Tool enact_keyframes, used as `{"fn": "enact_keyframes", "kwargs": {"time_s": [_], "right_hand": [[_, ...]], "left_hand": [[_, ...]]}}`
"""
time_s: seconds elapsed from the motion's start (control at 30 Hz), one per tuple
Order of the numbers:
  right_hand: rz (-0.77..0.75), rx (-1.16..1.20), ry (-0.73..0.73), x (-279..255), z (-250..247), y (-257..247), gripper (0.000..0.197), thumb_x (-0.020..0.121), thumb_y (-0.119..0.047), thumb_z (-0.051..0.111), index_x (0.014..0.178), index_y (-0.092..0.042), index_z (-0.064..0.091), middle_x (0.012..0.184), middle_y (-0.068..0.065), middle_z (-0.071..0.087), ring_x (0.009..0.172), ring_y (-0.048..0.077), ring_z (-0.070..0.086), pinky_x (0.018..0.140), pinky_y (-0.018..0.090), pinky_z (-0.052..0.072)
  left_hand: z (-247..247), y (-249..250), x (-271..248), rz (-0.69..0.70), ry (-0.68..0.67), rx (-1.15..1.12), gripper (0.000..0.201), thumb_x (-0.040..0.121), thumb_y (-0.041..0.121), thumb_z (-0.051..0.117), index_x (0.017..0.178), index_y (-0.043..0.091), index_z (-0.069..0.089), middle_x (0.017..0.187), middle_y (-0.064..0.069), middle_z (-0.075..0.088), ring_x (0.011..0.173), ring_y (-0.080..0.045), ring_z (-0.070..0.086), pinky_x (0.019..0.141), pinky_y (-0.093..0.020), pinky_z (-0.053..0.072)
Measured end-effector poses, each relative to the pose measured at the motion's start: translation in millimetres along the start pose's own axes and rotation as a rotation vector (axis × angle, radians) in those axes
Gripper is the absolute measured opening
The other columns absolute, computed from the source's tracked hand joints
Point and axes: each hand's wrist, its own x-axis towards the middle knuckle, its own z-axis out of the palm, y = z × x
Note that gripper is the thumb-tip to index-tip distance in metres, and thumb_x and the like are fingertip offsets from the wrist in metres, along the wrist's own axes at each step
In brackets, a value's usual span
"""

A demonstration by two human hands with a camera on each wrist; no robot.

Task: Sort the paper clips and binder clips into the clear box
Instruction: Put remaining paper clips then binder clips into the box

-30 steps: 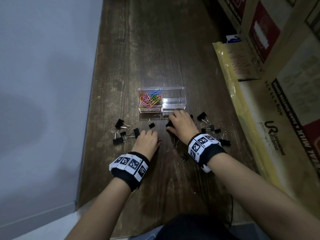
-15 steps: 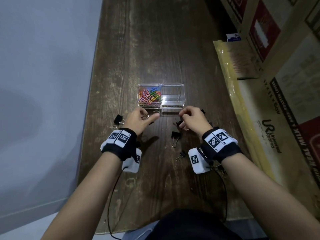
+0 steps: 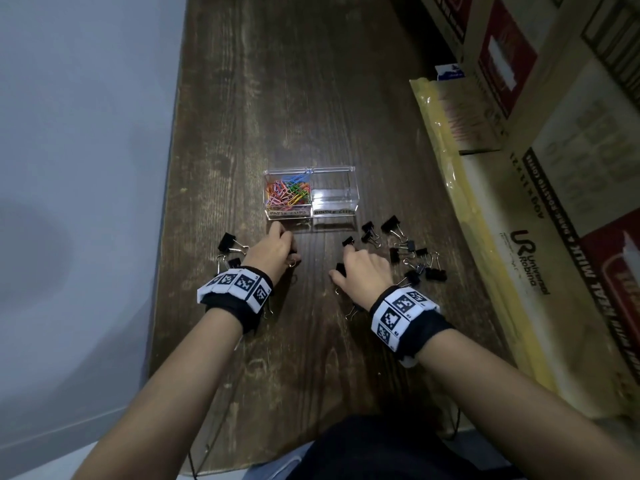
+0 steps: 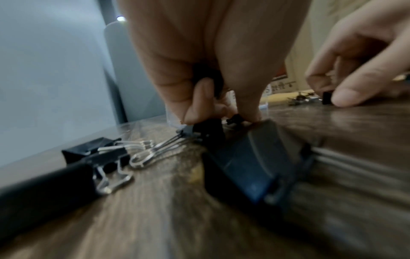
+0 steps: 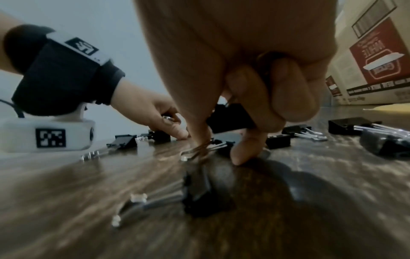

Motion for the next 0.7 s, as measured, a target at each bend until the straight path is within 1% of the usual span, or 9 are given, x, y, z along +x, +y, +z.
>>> {"fn": "enact_keyframes", "kwargs": {"time_s": [0.07,0.13,0.2,0.27,0.37,0.47,0.53,0.63,0.7], "right_hand": [[0.018,0.101,-0.035,-2,-6,2,0.032,0.090,-0.036,0.053,0.102,-0.007,0.053,0.090,0.009,0.064,0.087,0.029,0.065,0.072,0.036,0.047],[0.075,0.222,-0.031,-5,-14,10,0.030,0.085,-0.037,0.056,0.095,-0.009,0.055,0.086,0.006,0.061,0.081,0.026,0.063,0.068,0.034,0.048],[0.138,0.317,0.001,-7,-26,19,0.029,0.082,-0.037,0.057,0.094,-0.011,0.056,0.086,0.003,0.060,0.080,0.024,0.060,0.065,0.031,0.045],[0.165,0.340,0.027,-7,-37,30,0.029,0.082,-0.040,0.058,0.095,-0.014,0.056,0.086,0.001,0.058,0.082,0.023,0.059,0.065,0.030,0.042],[0.184,0.312,0.035,-2,-48,43,0.032,0.082,-0.046,0.056,0.093,-0.015,0.055,0.086,0.000,0.059,0.083,0.024,0.059,0.067,0.031,0.041],[0.249,0.369,0.038,11,-54,52,0.035,0.081,-0.049,0.057,0.091,-0.016,0.057,0.088,0.001,0.063,0.085,0.024,0.062,0.071,0.033,0.046],[0.278,0.430,0.071,23,-58,54,0.034,0.081,-0.048,0.058,0.089,-0.015,0.060,0.089,0.004,0.067,0.086,0.027,0.063,0.073,0.033,0.049],[0.266,0.488,0.097,42,-70,50,0.033,0.081,-0.046,0.060,0.088,-0.013,0.062,0.090,0.007,0.068,0.085,0.026,0.063,0.070,0.030,0.047],[0.234,0.534,0.106,57,-81,45,0.031,0.081,-0.044,0.062,0.086,-0.013,0.059,0.089,0.006,0.064,0.084,0.024,0.061,0.070,0.029,0.046]], "left_hand": [[-3,6,2,0.038,0.031,-0.037,0.028,0.087,0.027,0.058,0.098,0.002,0.052,0.115,-0.012,0.043,0.089,-0.024,0.057,0.079,-0.034,0.050],[-16,18,10,0.063,0.076,-0.136,0.031,0.086,0.031,0.058,0.097,0.002,0.052,0.107,-0.008,0.046,0.086,-0.019,0.053,0.078,-0.030,0.047],[-36,35,27,0.076,0.133,-0.263,0.030,0.086,0.032,0.058,0.095,0.005,0.051,0.094,-0.004,0.050,0.081,-0.016,0.051,0.074,-0.031,0.046],[-57,54,51,0.089,0.174,-0.297,0.029,0.087,0.035,0.056,0.094,0.008,0.050,0.088,-0.004,0.056,0.078,-0.017,0.051,0.069,-0.030,0.040],[-73,76,88,0.079,0.178,-0.253,0.036,0.087,0.039,0.056,0.099,0.005,0.049,0.094,-0.011,0.062,0.082,-0.023,0.055,0.070,-0.030,0.040],[-64,85,113,0.022,0.079,-0.104,0.057,0.077,0.049,0.064,0.107,0.004,0.047,0.105,-0.016,0.062,0.096,-0.032,0.058,0.080,-0.039,0.045],[-56,85,118,0.009,0.033,-0.041,0.065,0.071,0.054,0.068,0.110,0.006,0.047,0.111,-0.015,0.059,0.102,-0.031,0.056,0.084,-0.040,0.045],[-56,81,112,0.031,0.036,-0.032,0.062,0.072,0.051,0.069,0.113,0.008,0.050,0.115,-0.012,0.059,0.105,-0.028,0.056,0.087,-0.039,0.046],[-65,76,103,0.062,0.078,-0.029,0.049,0.081,0.045,0.062,0.113,0.009,0.053,0.117,-0.010,0.060,0.106,-0.026,0.057,0.091,-0.039,0.046]]}}
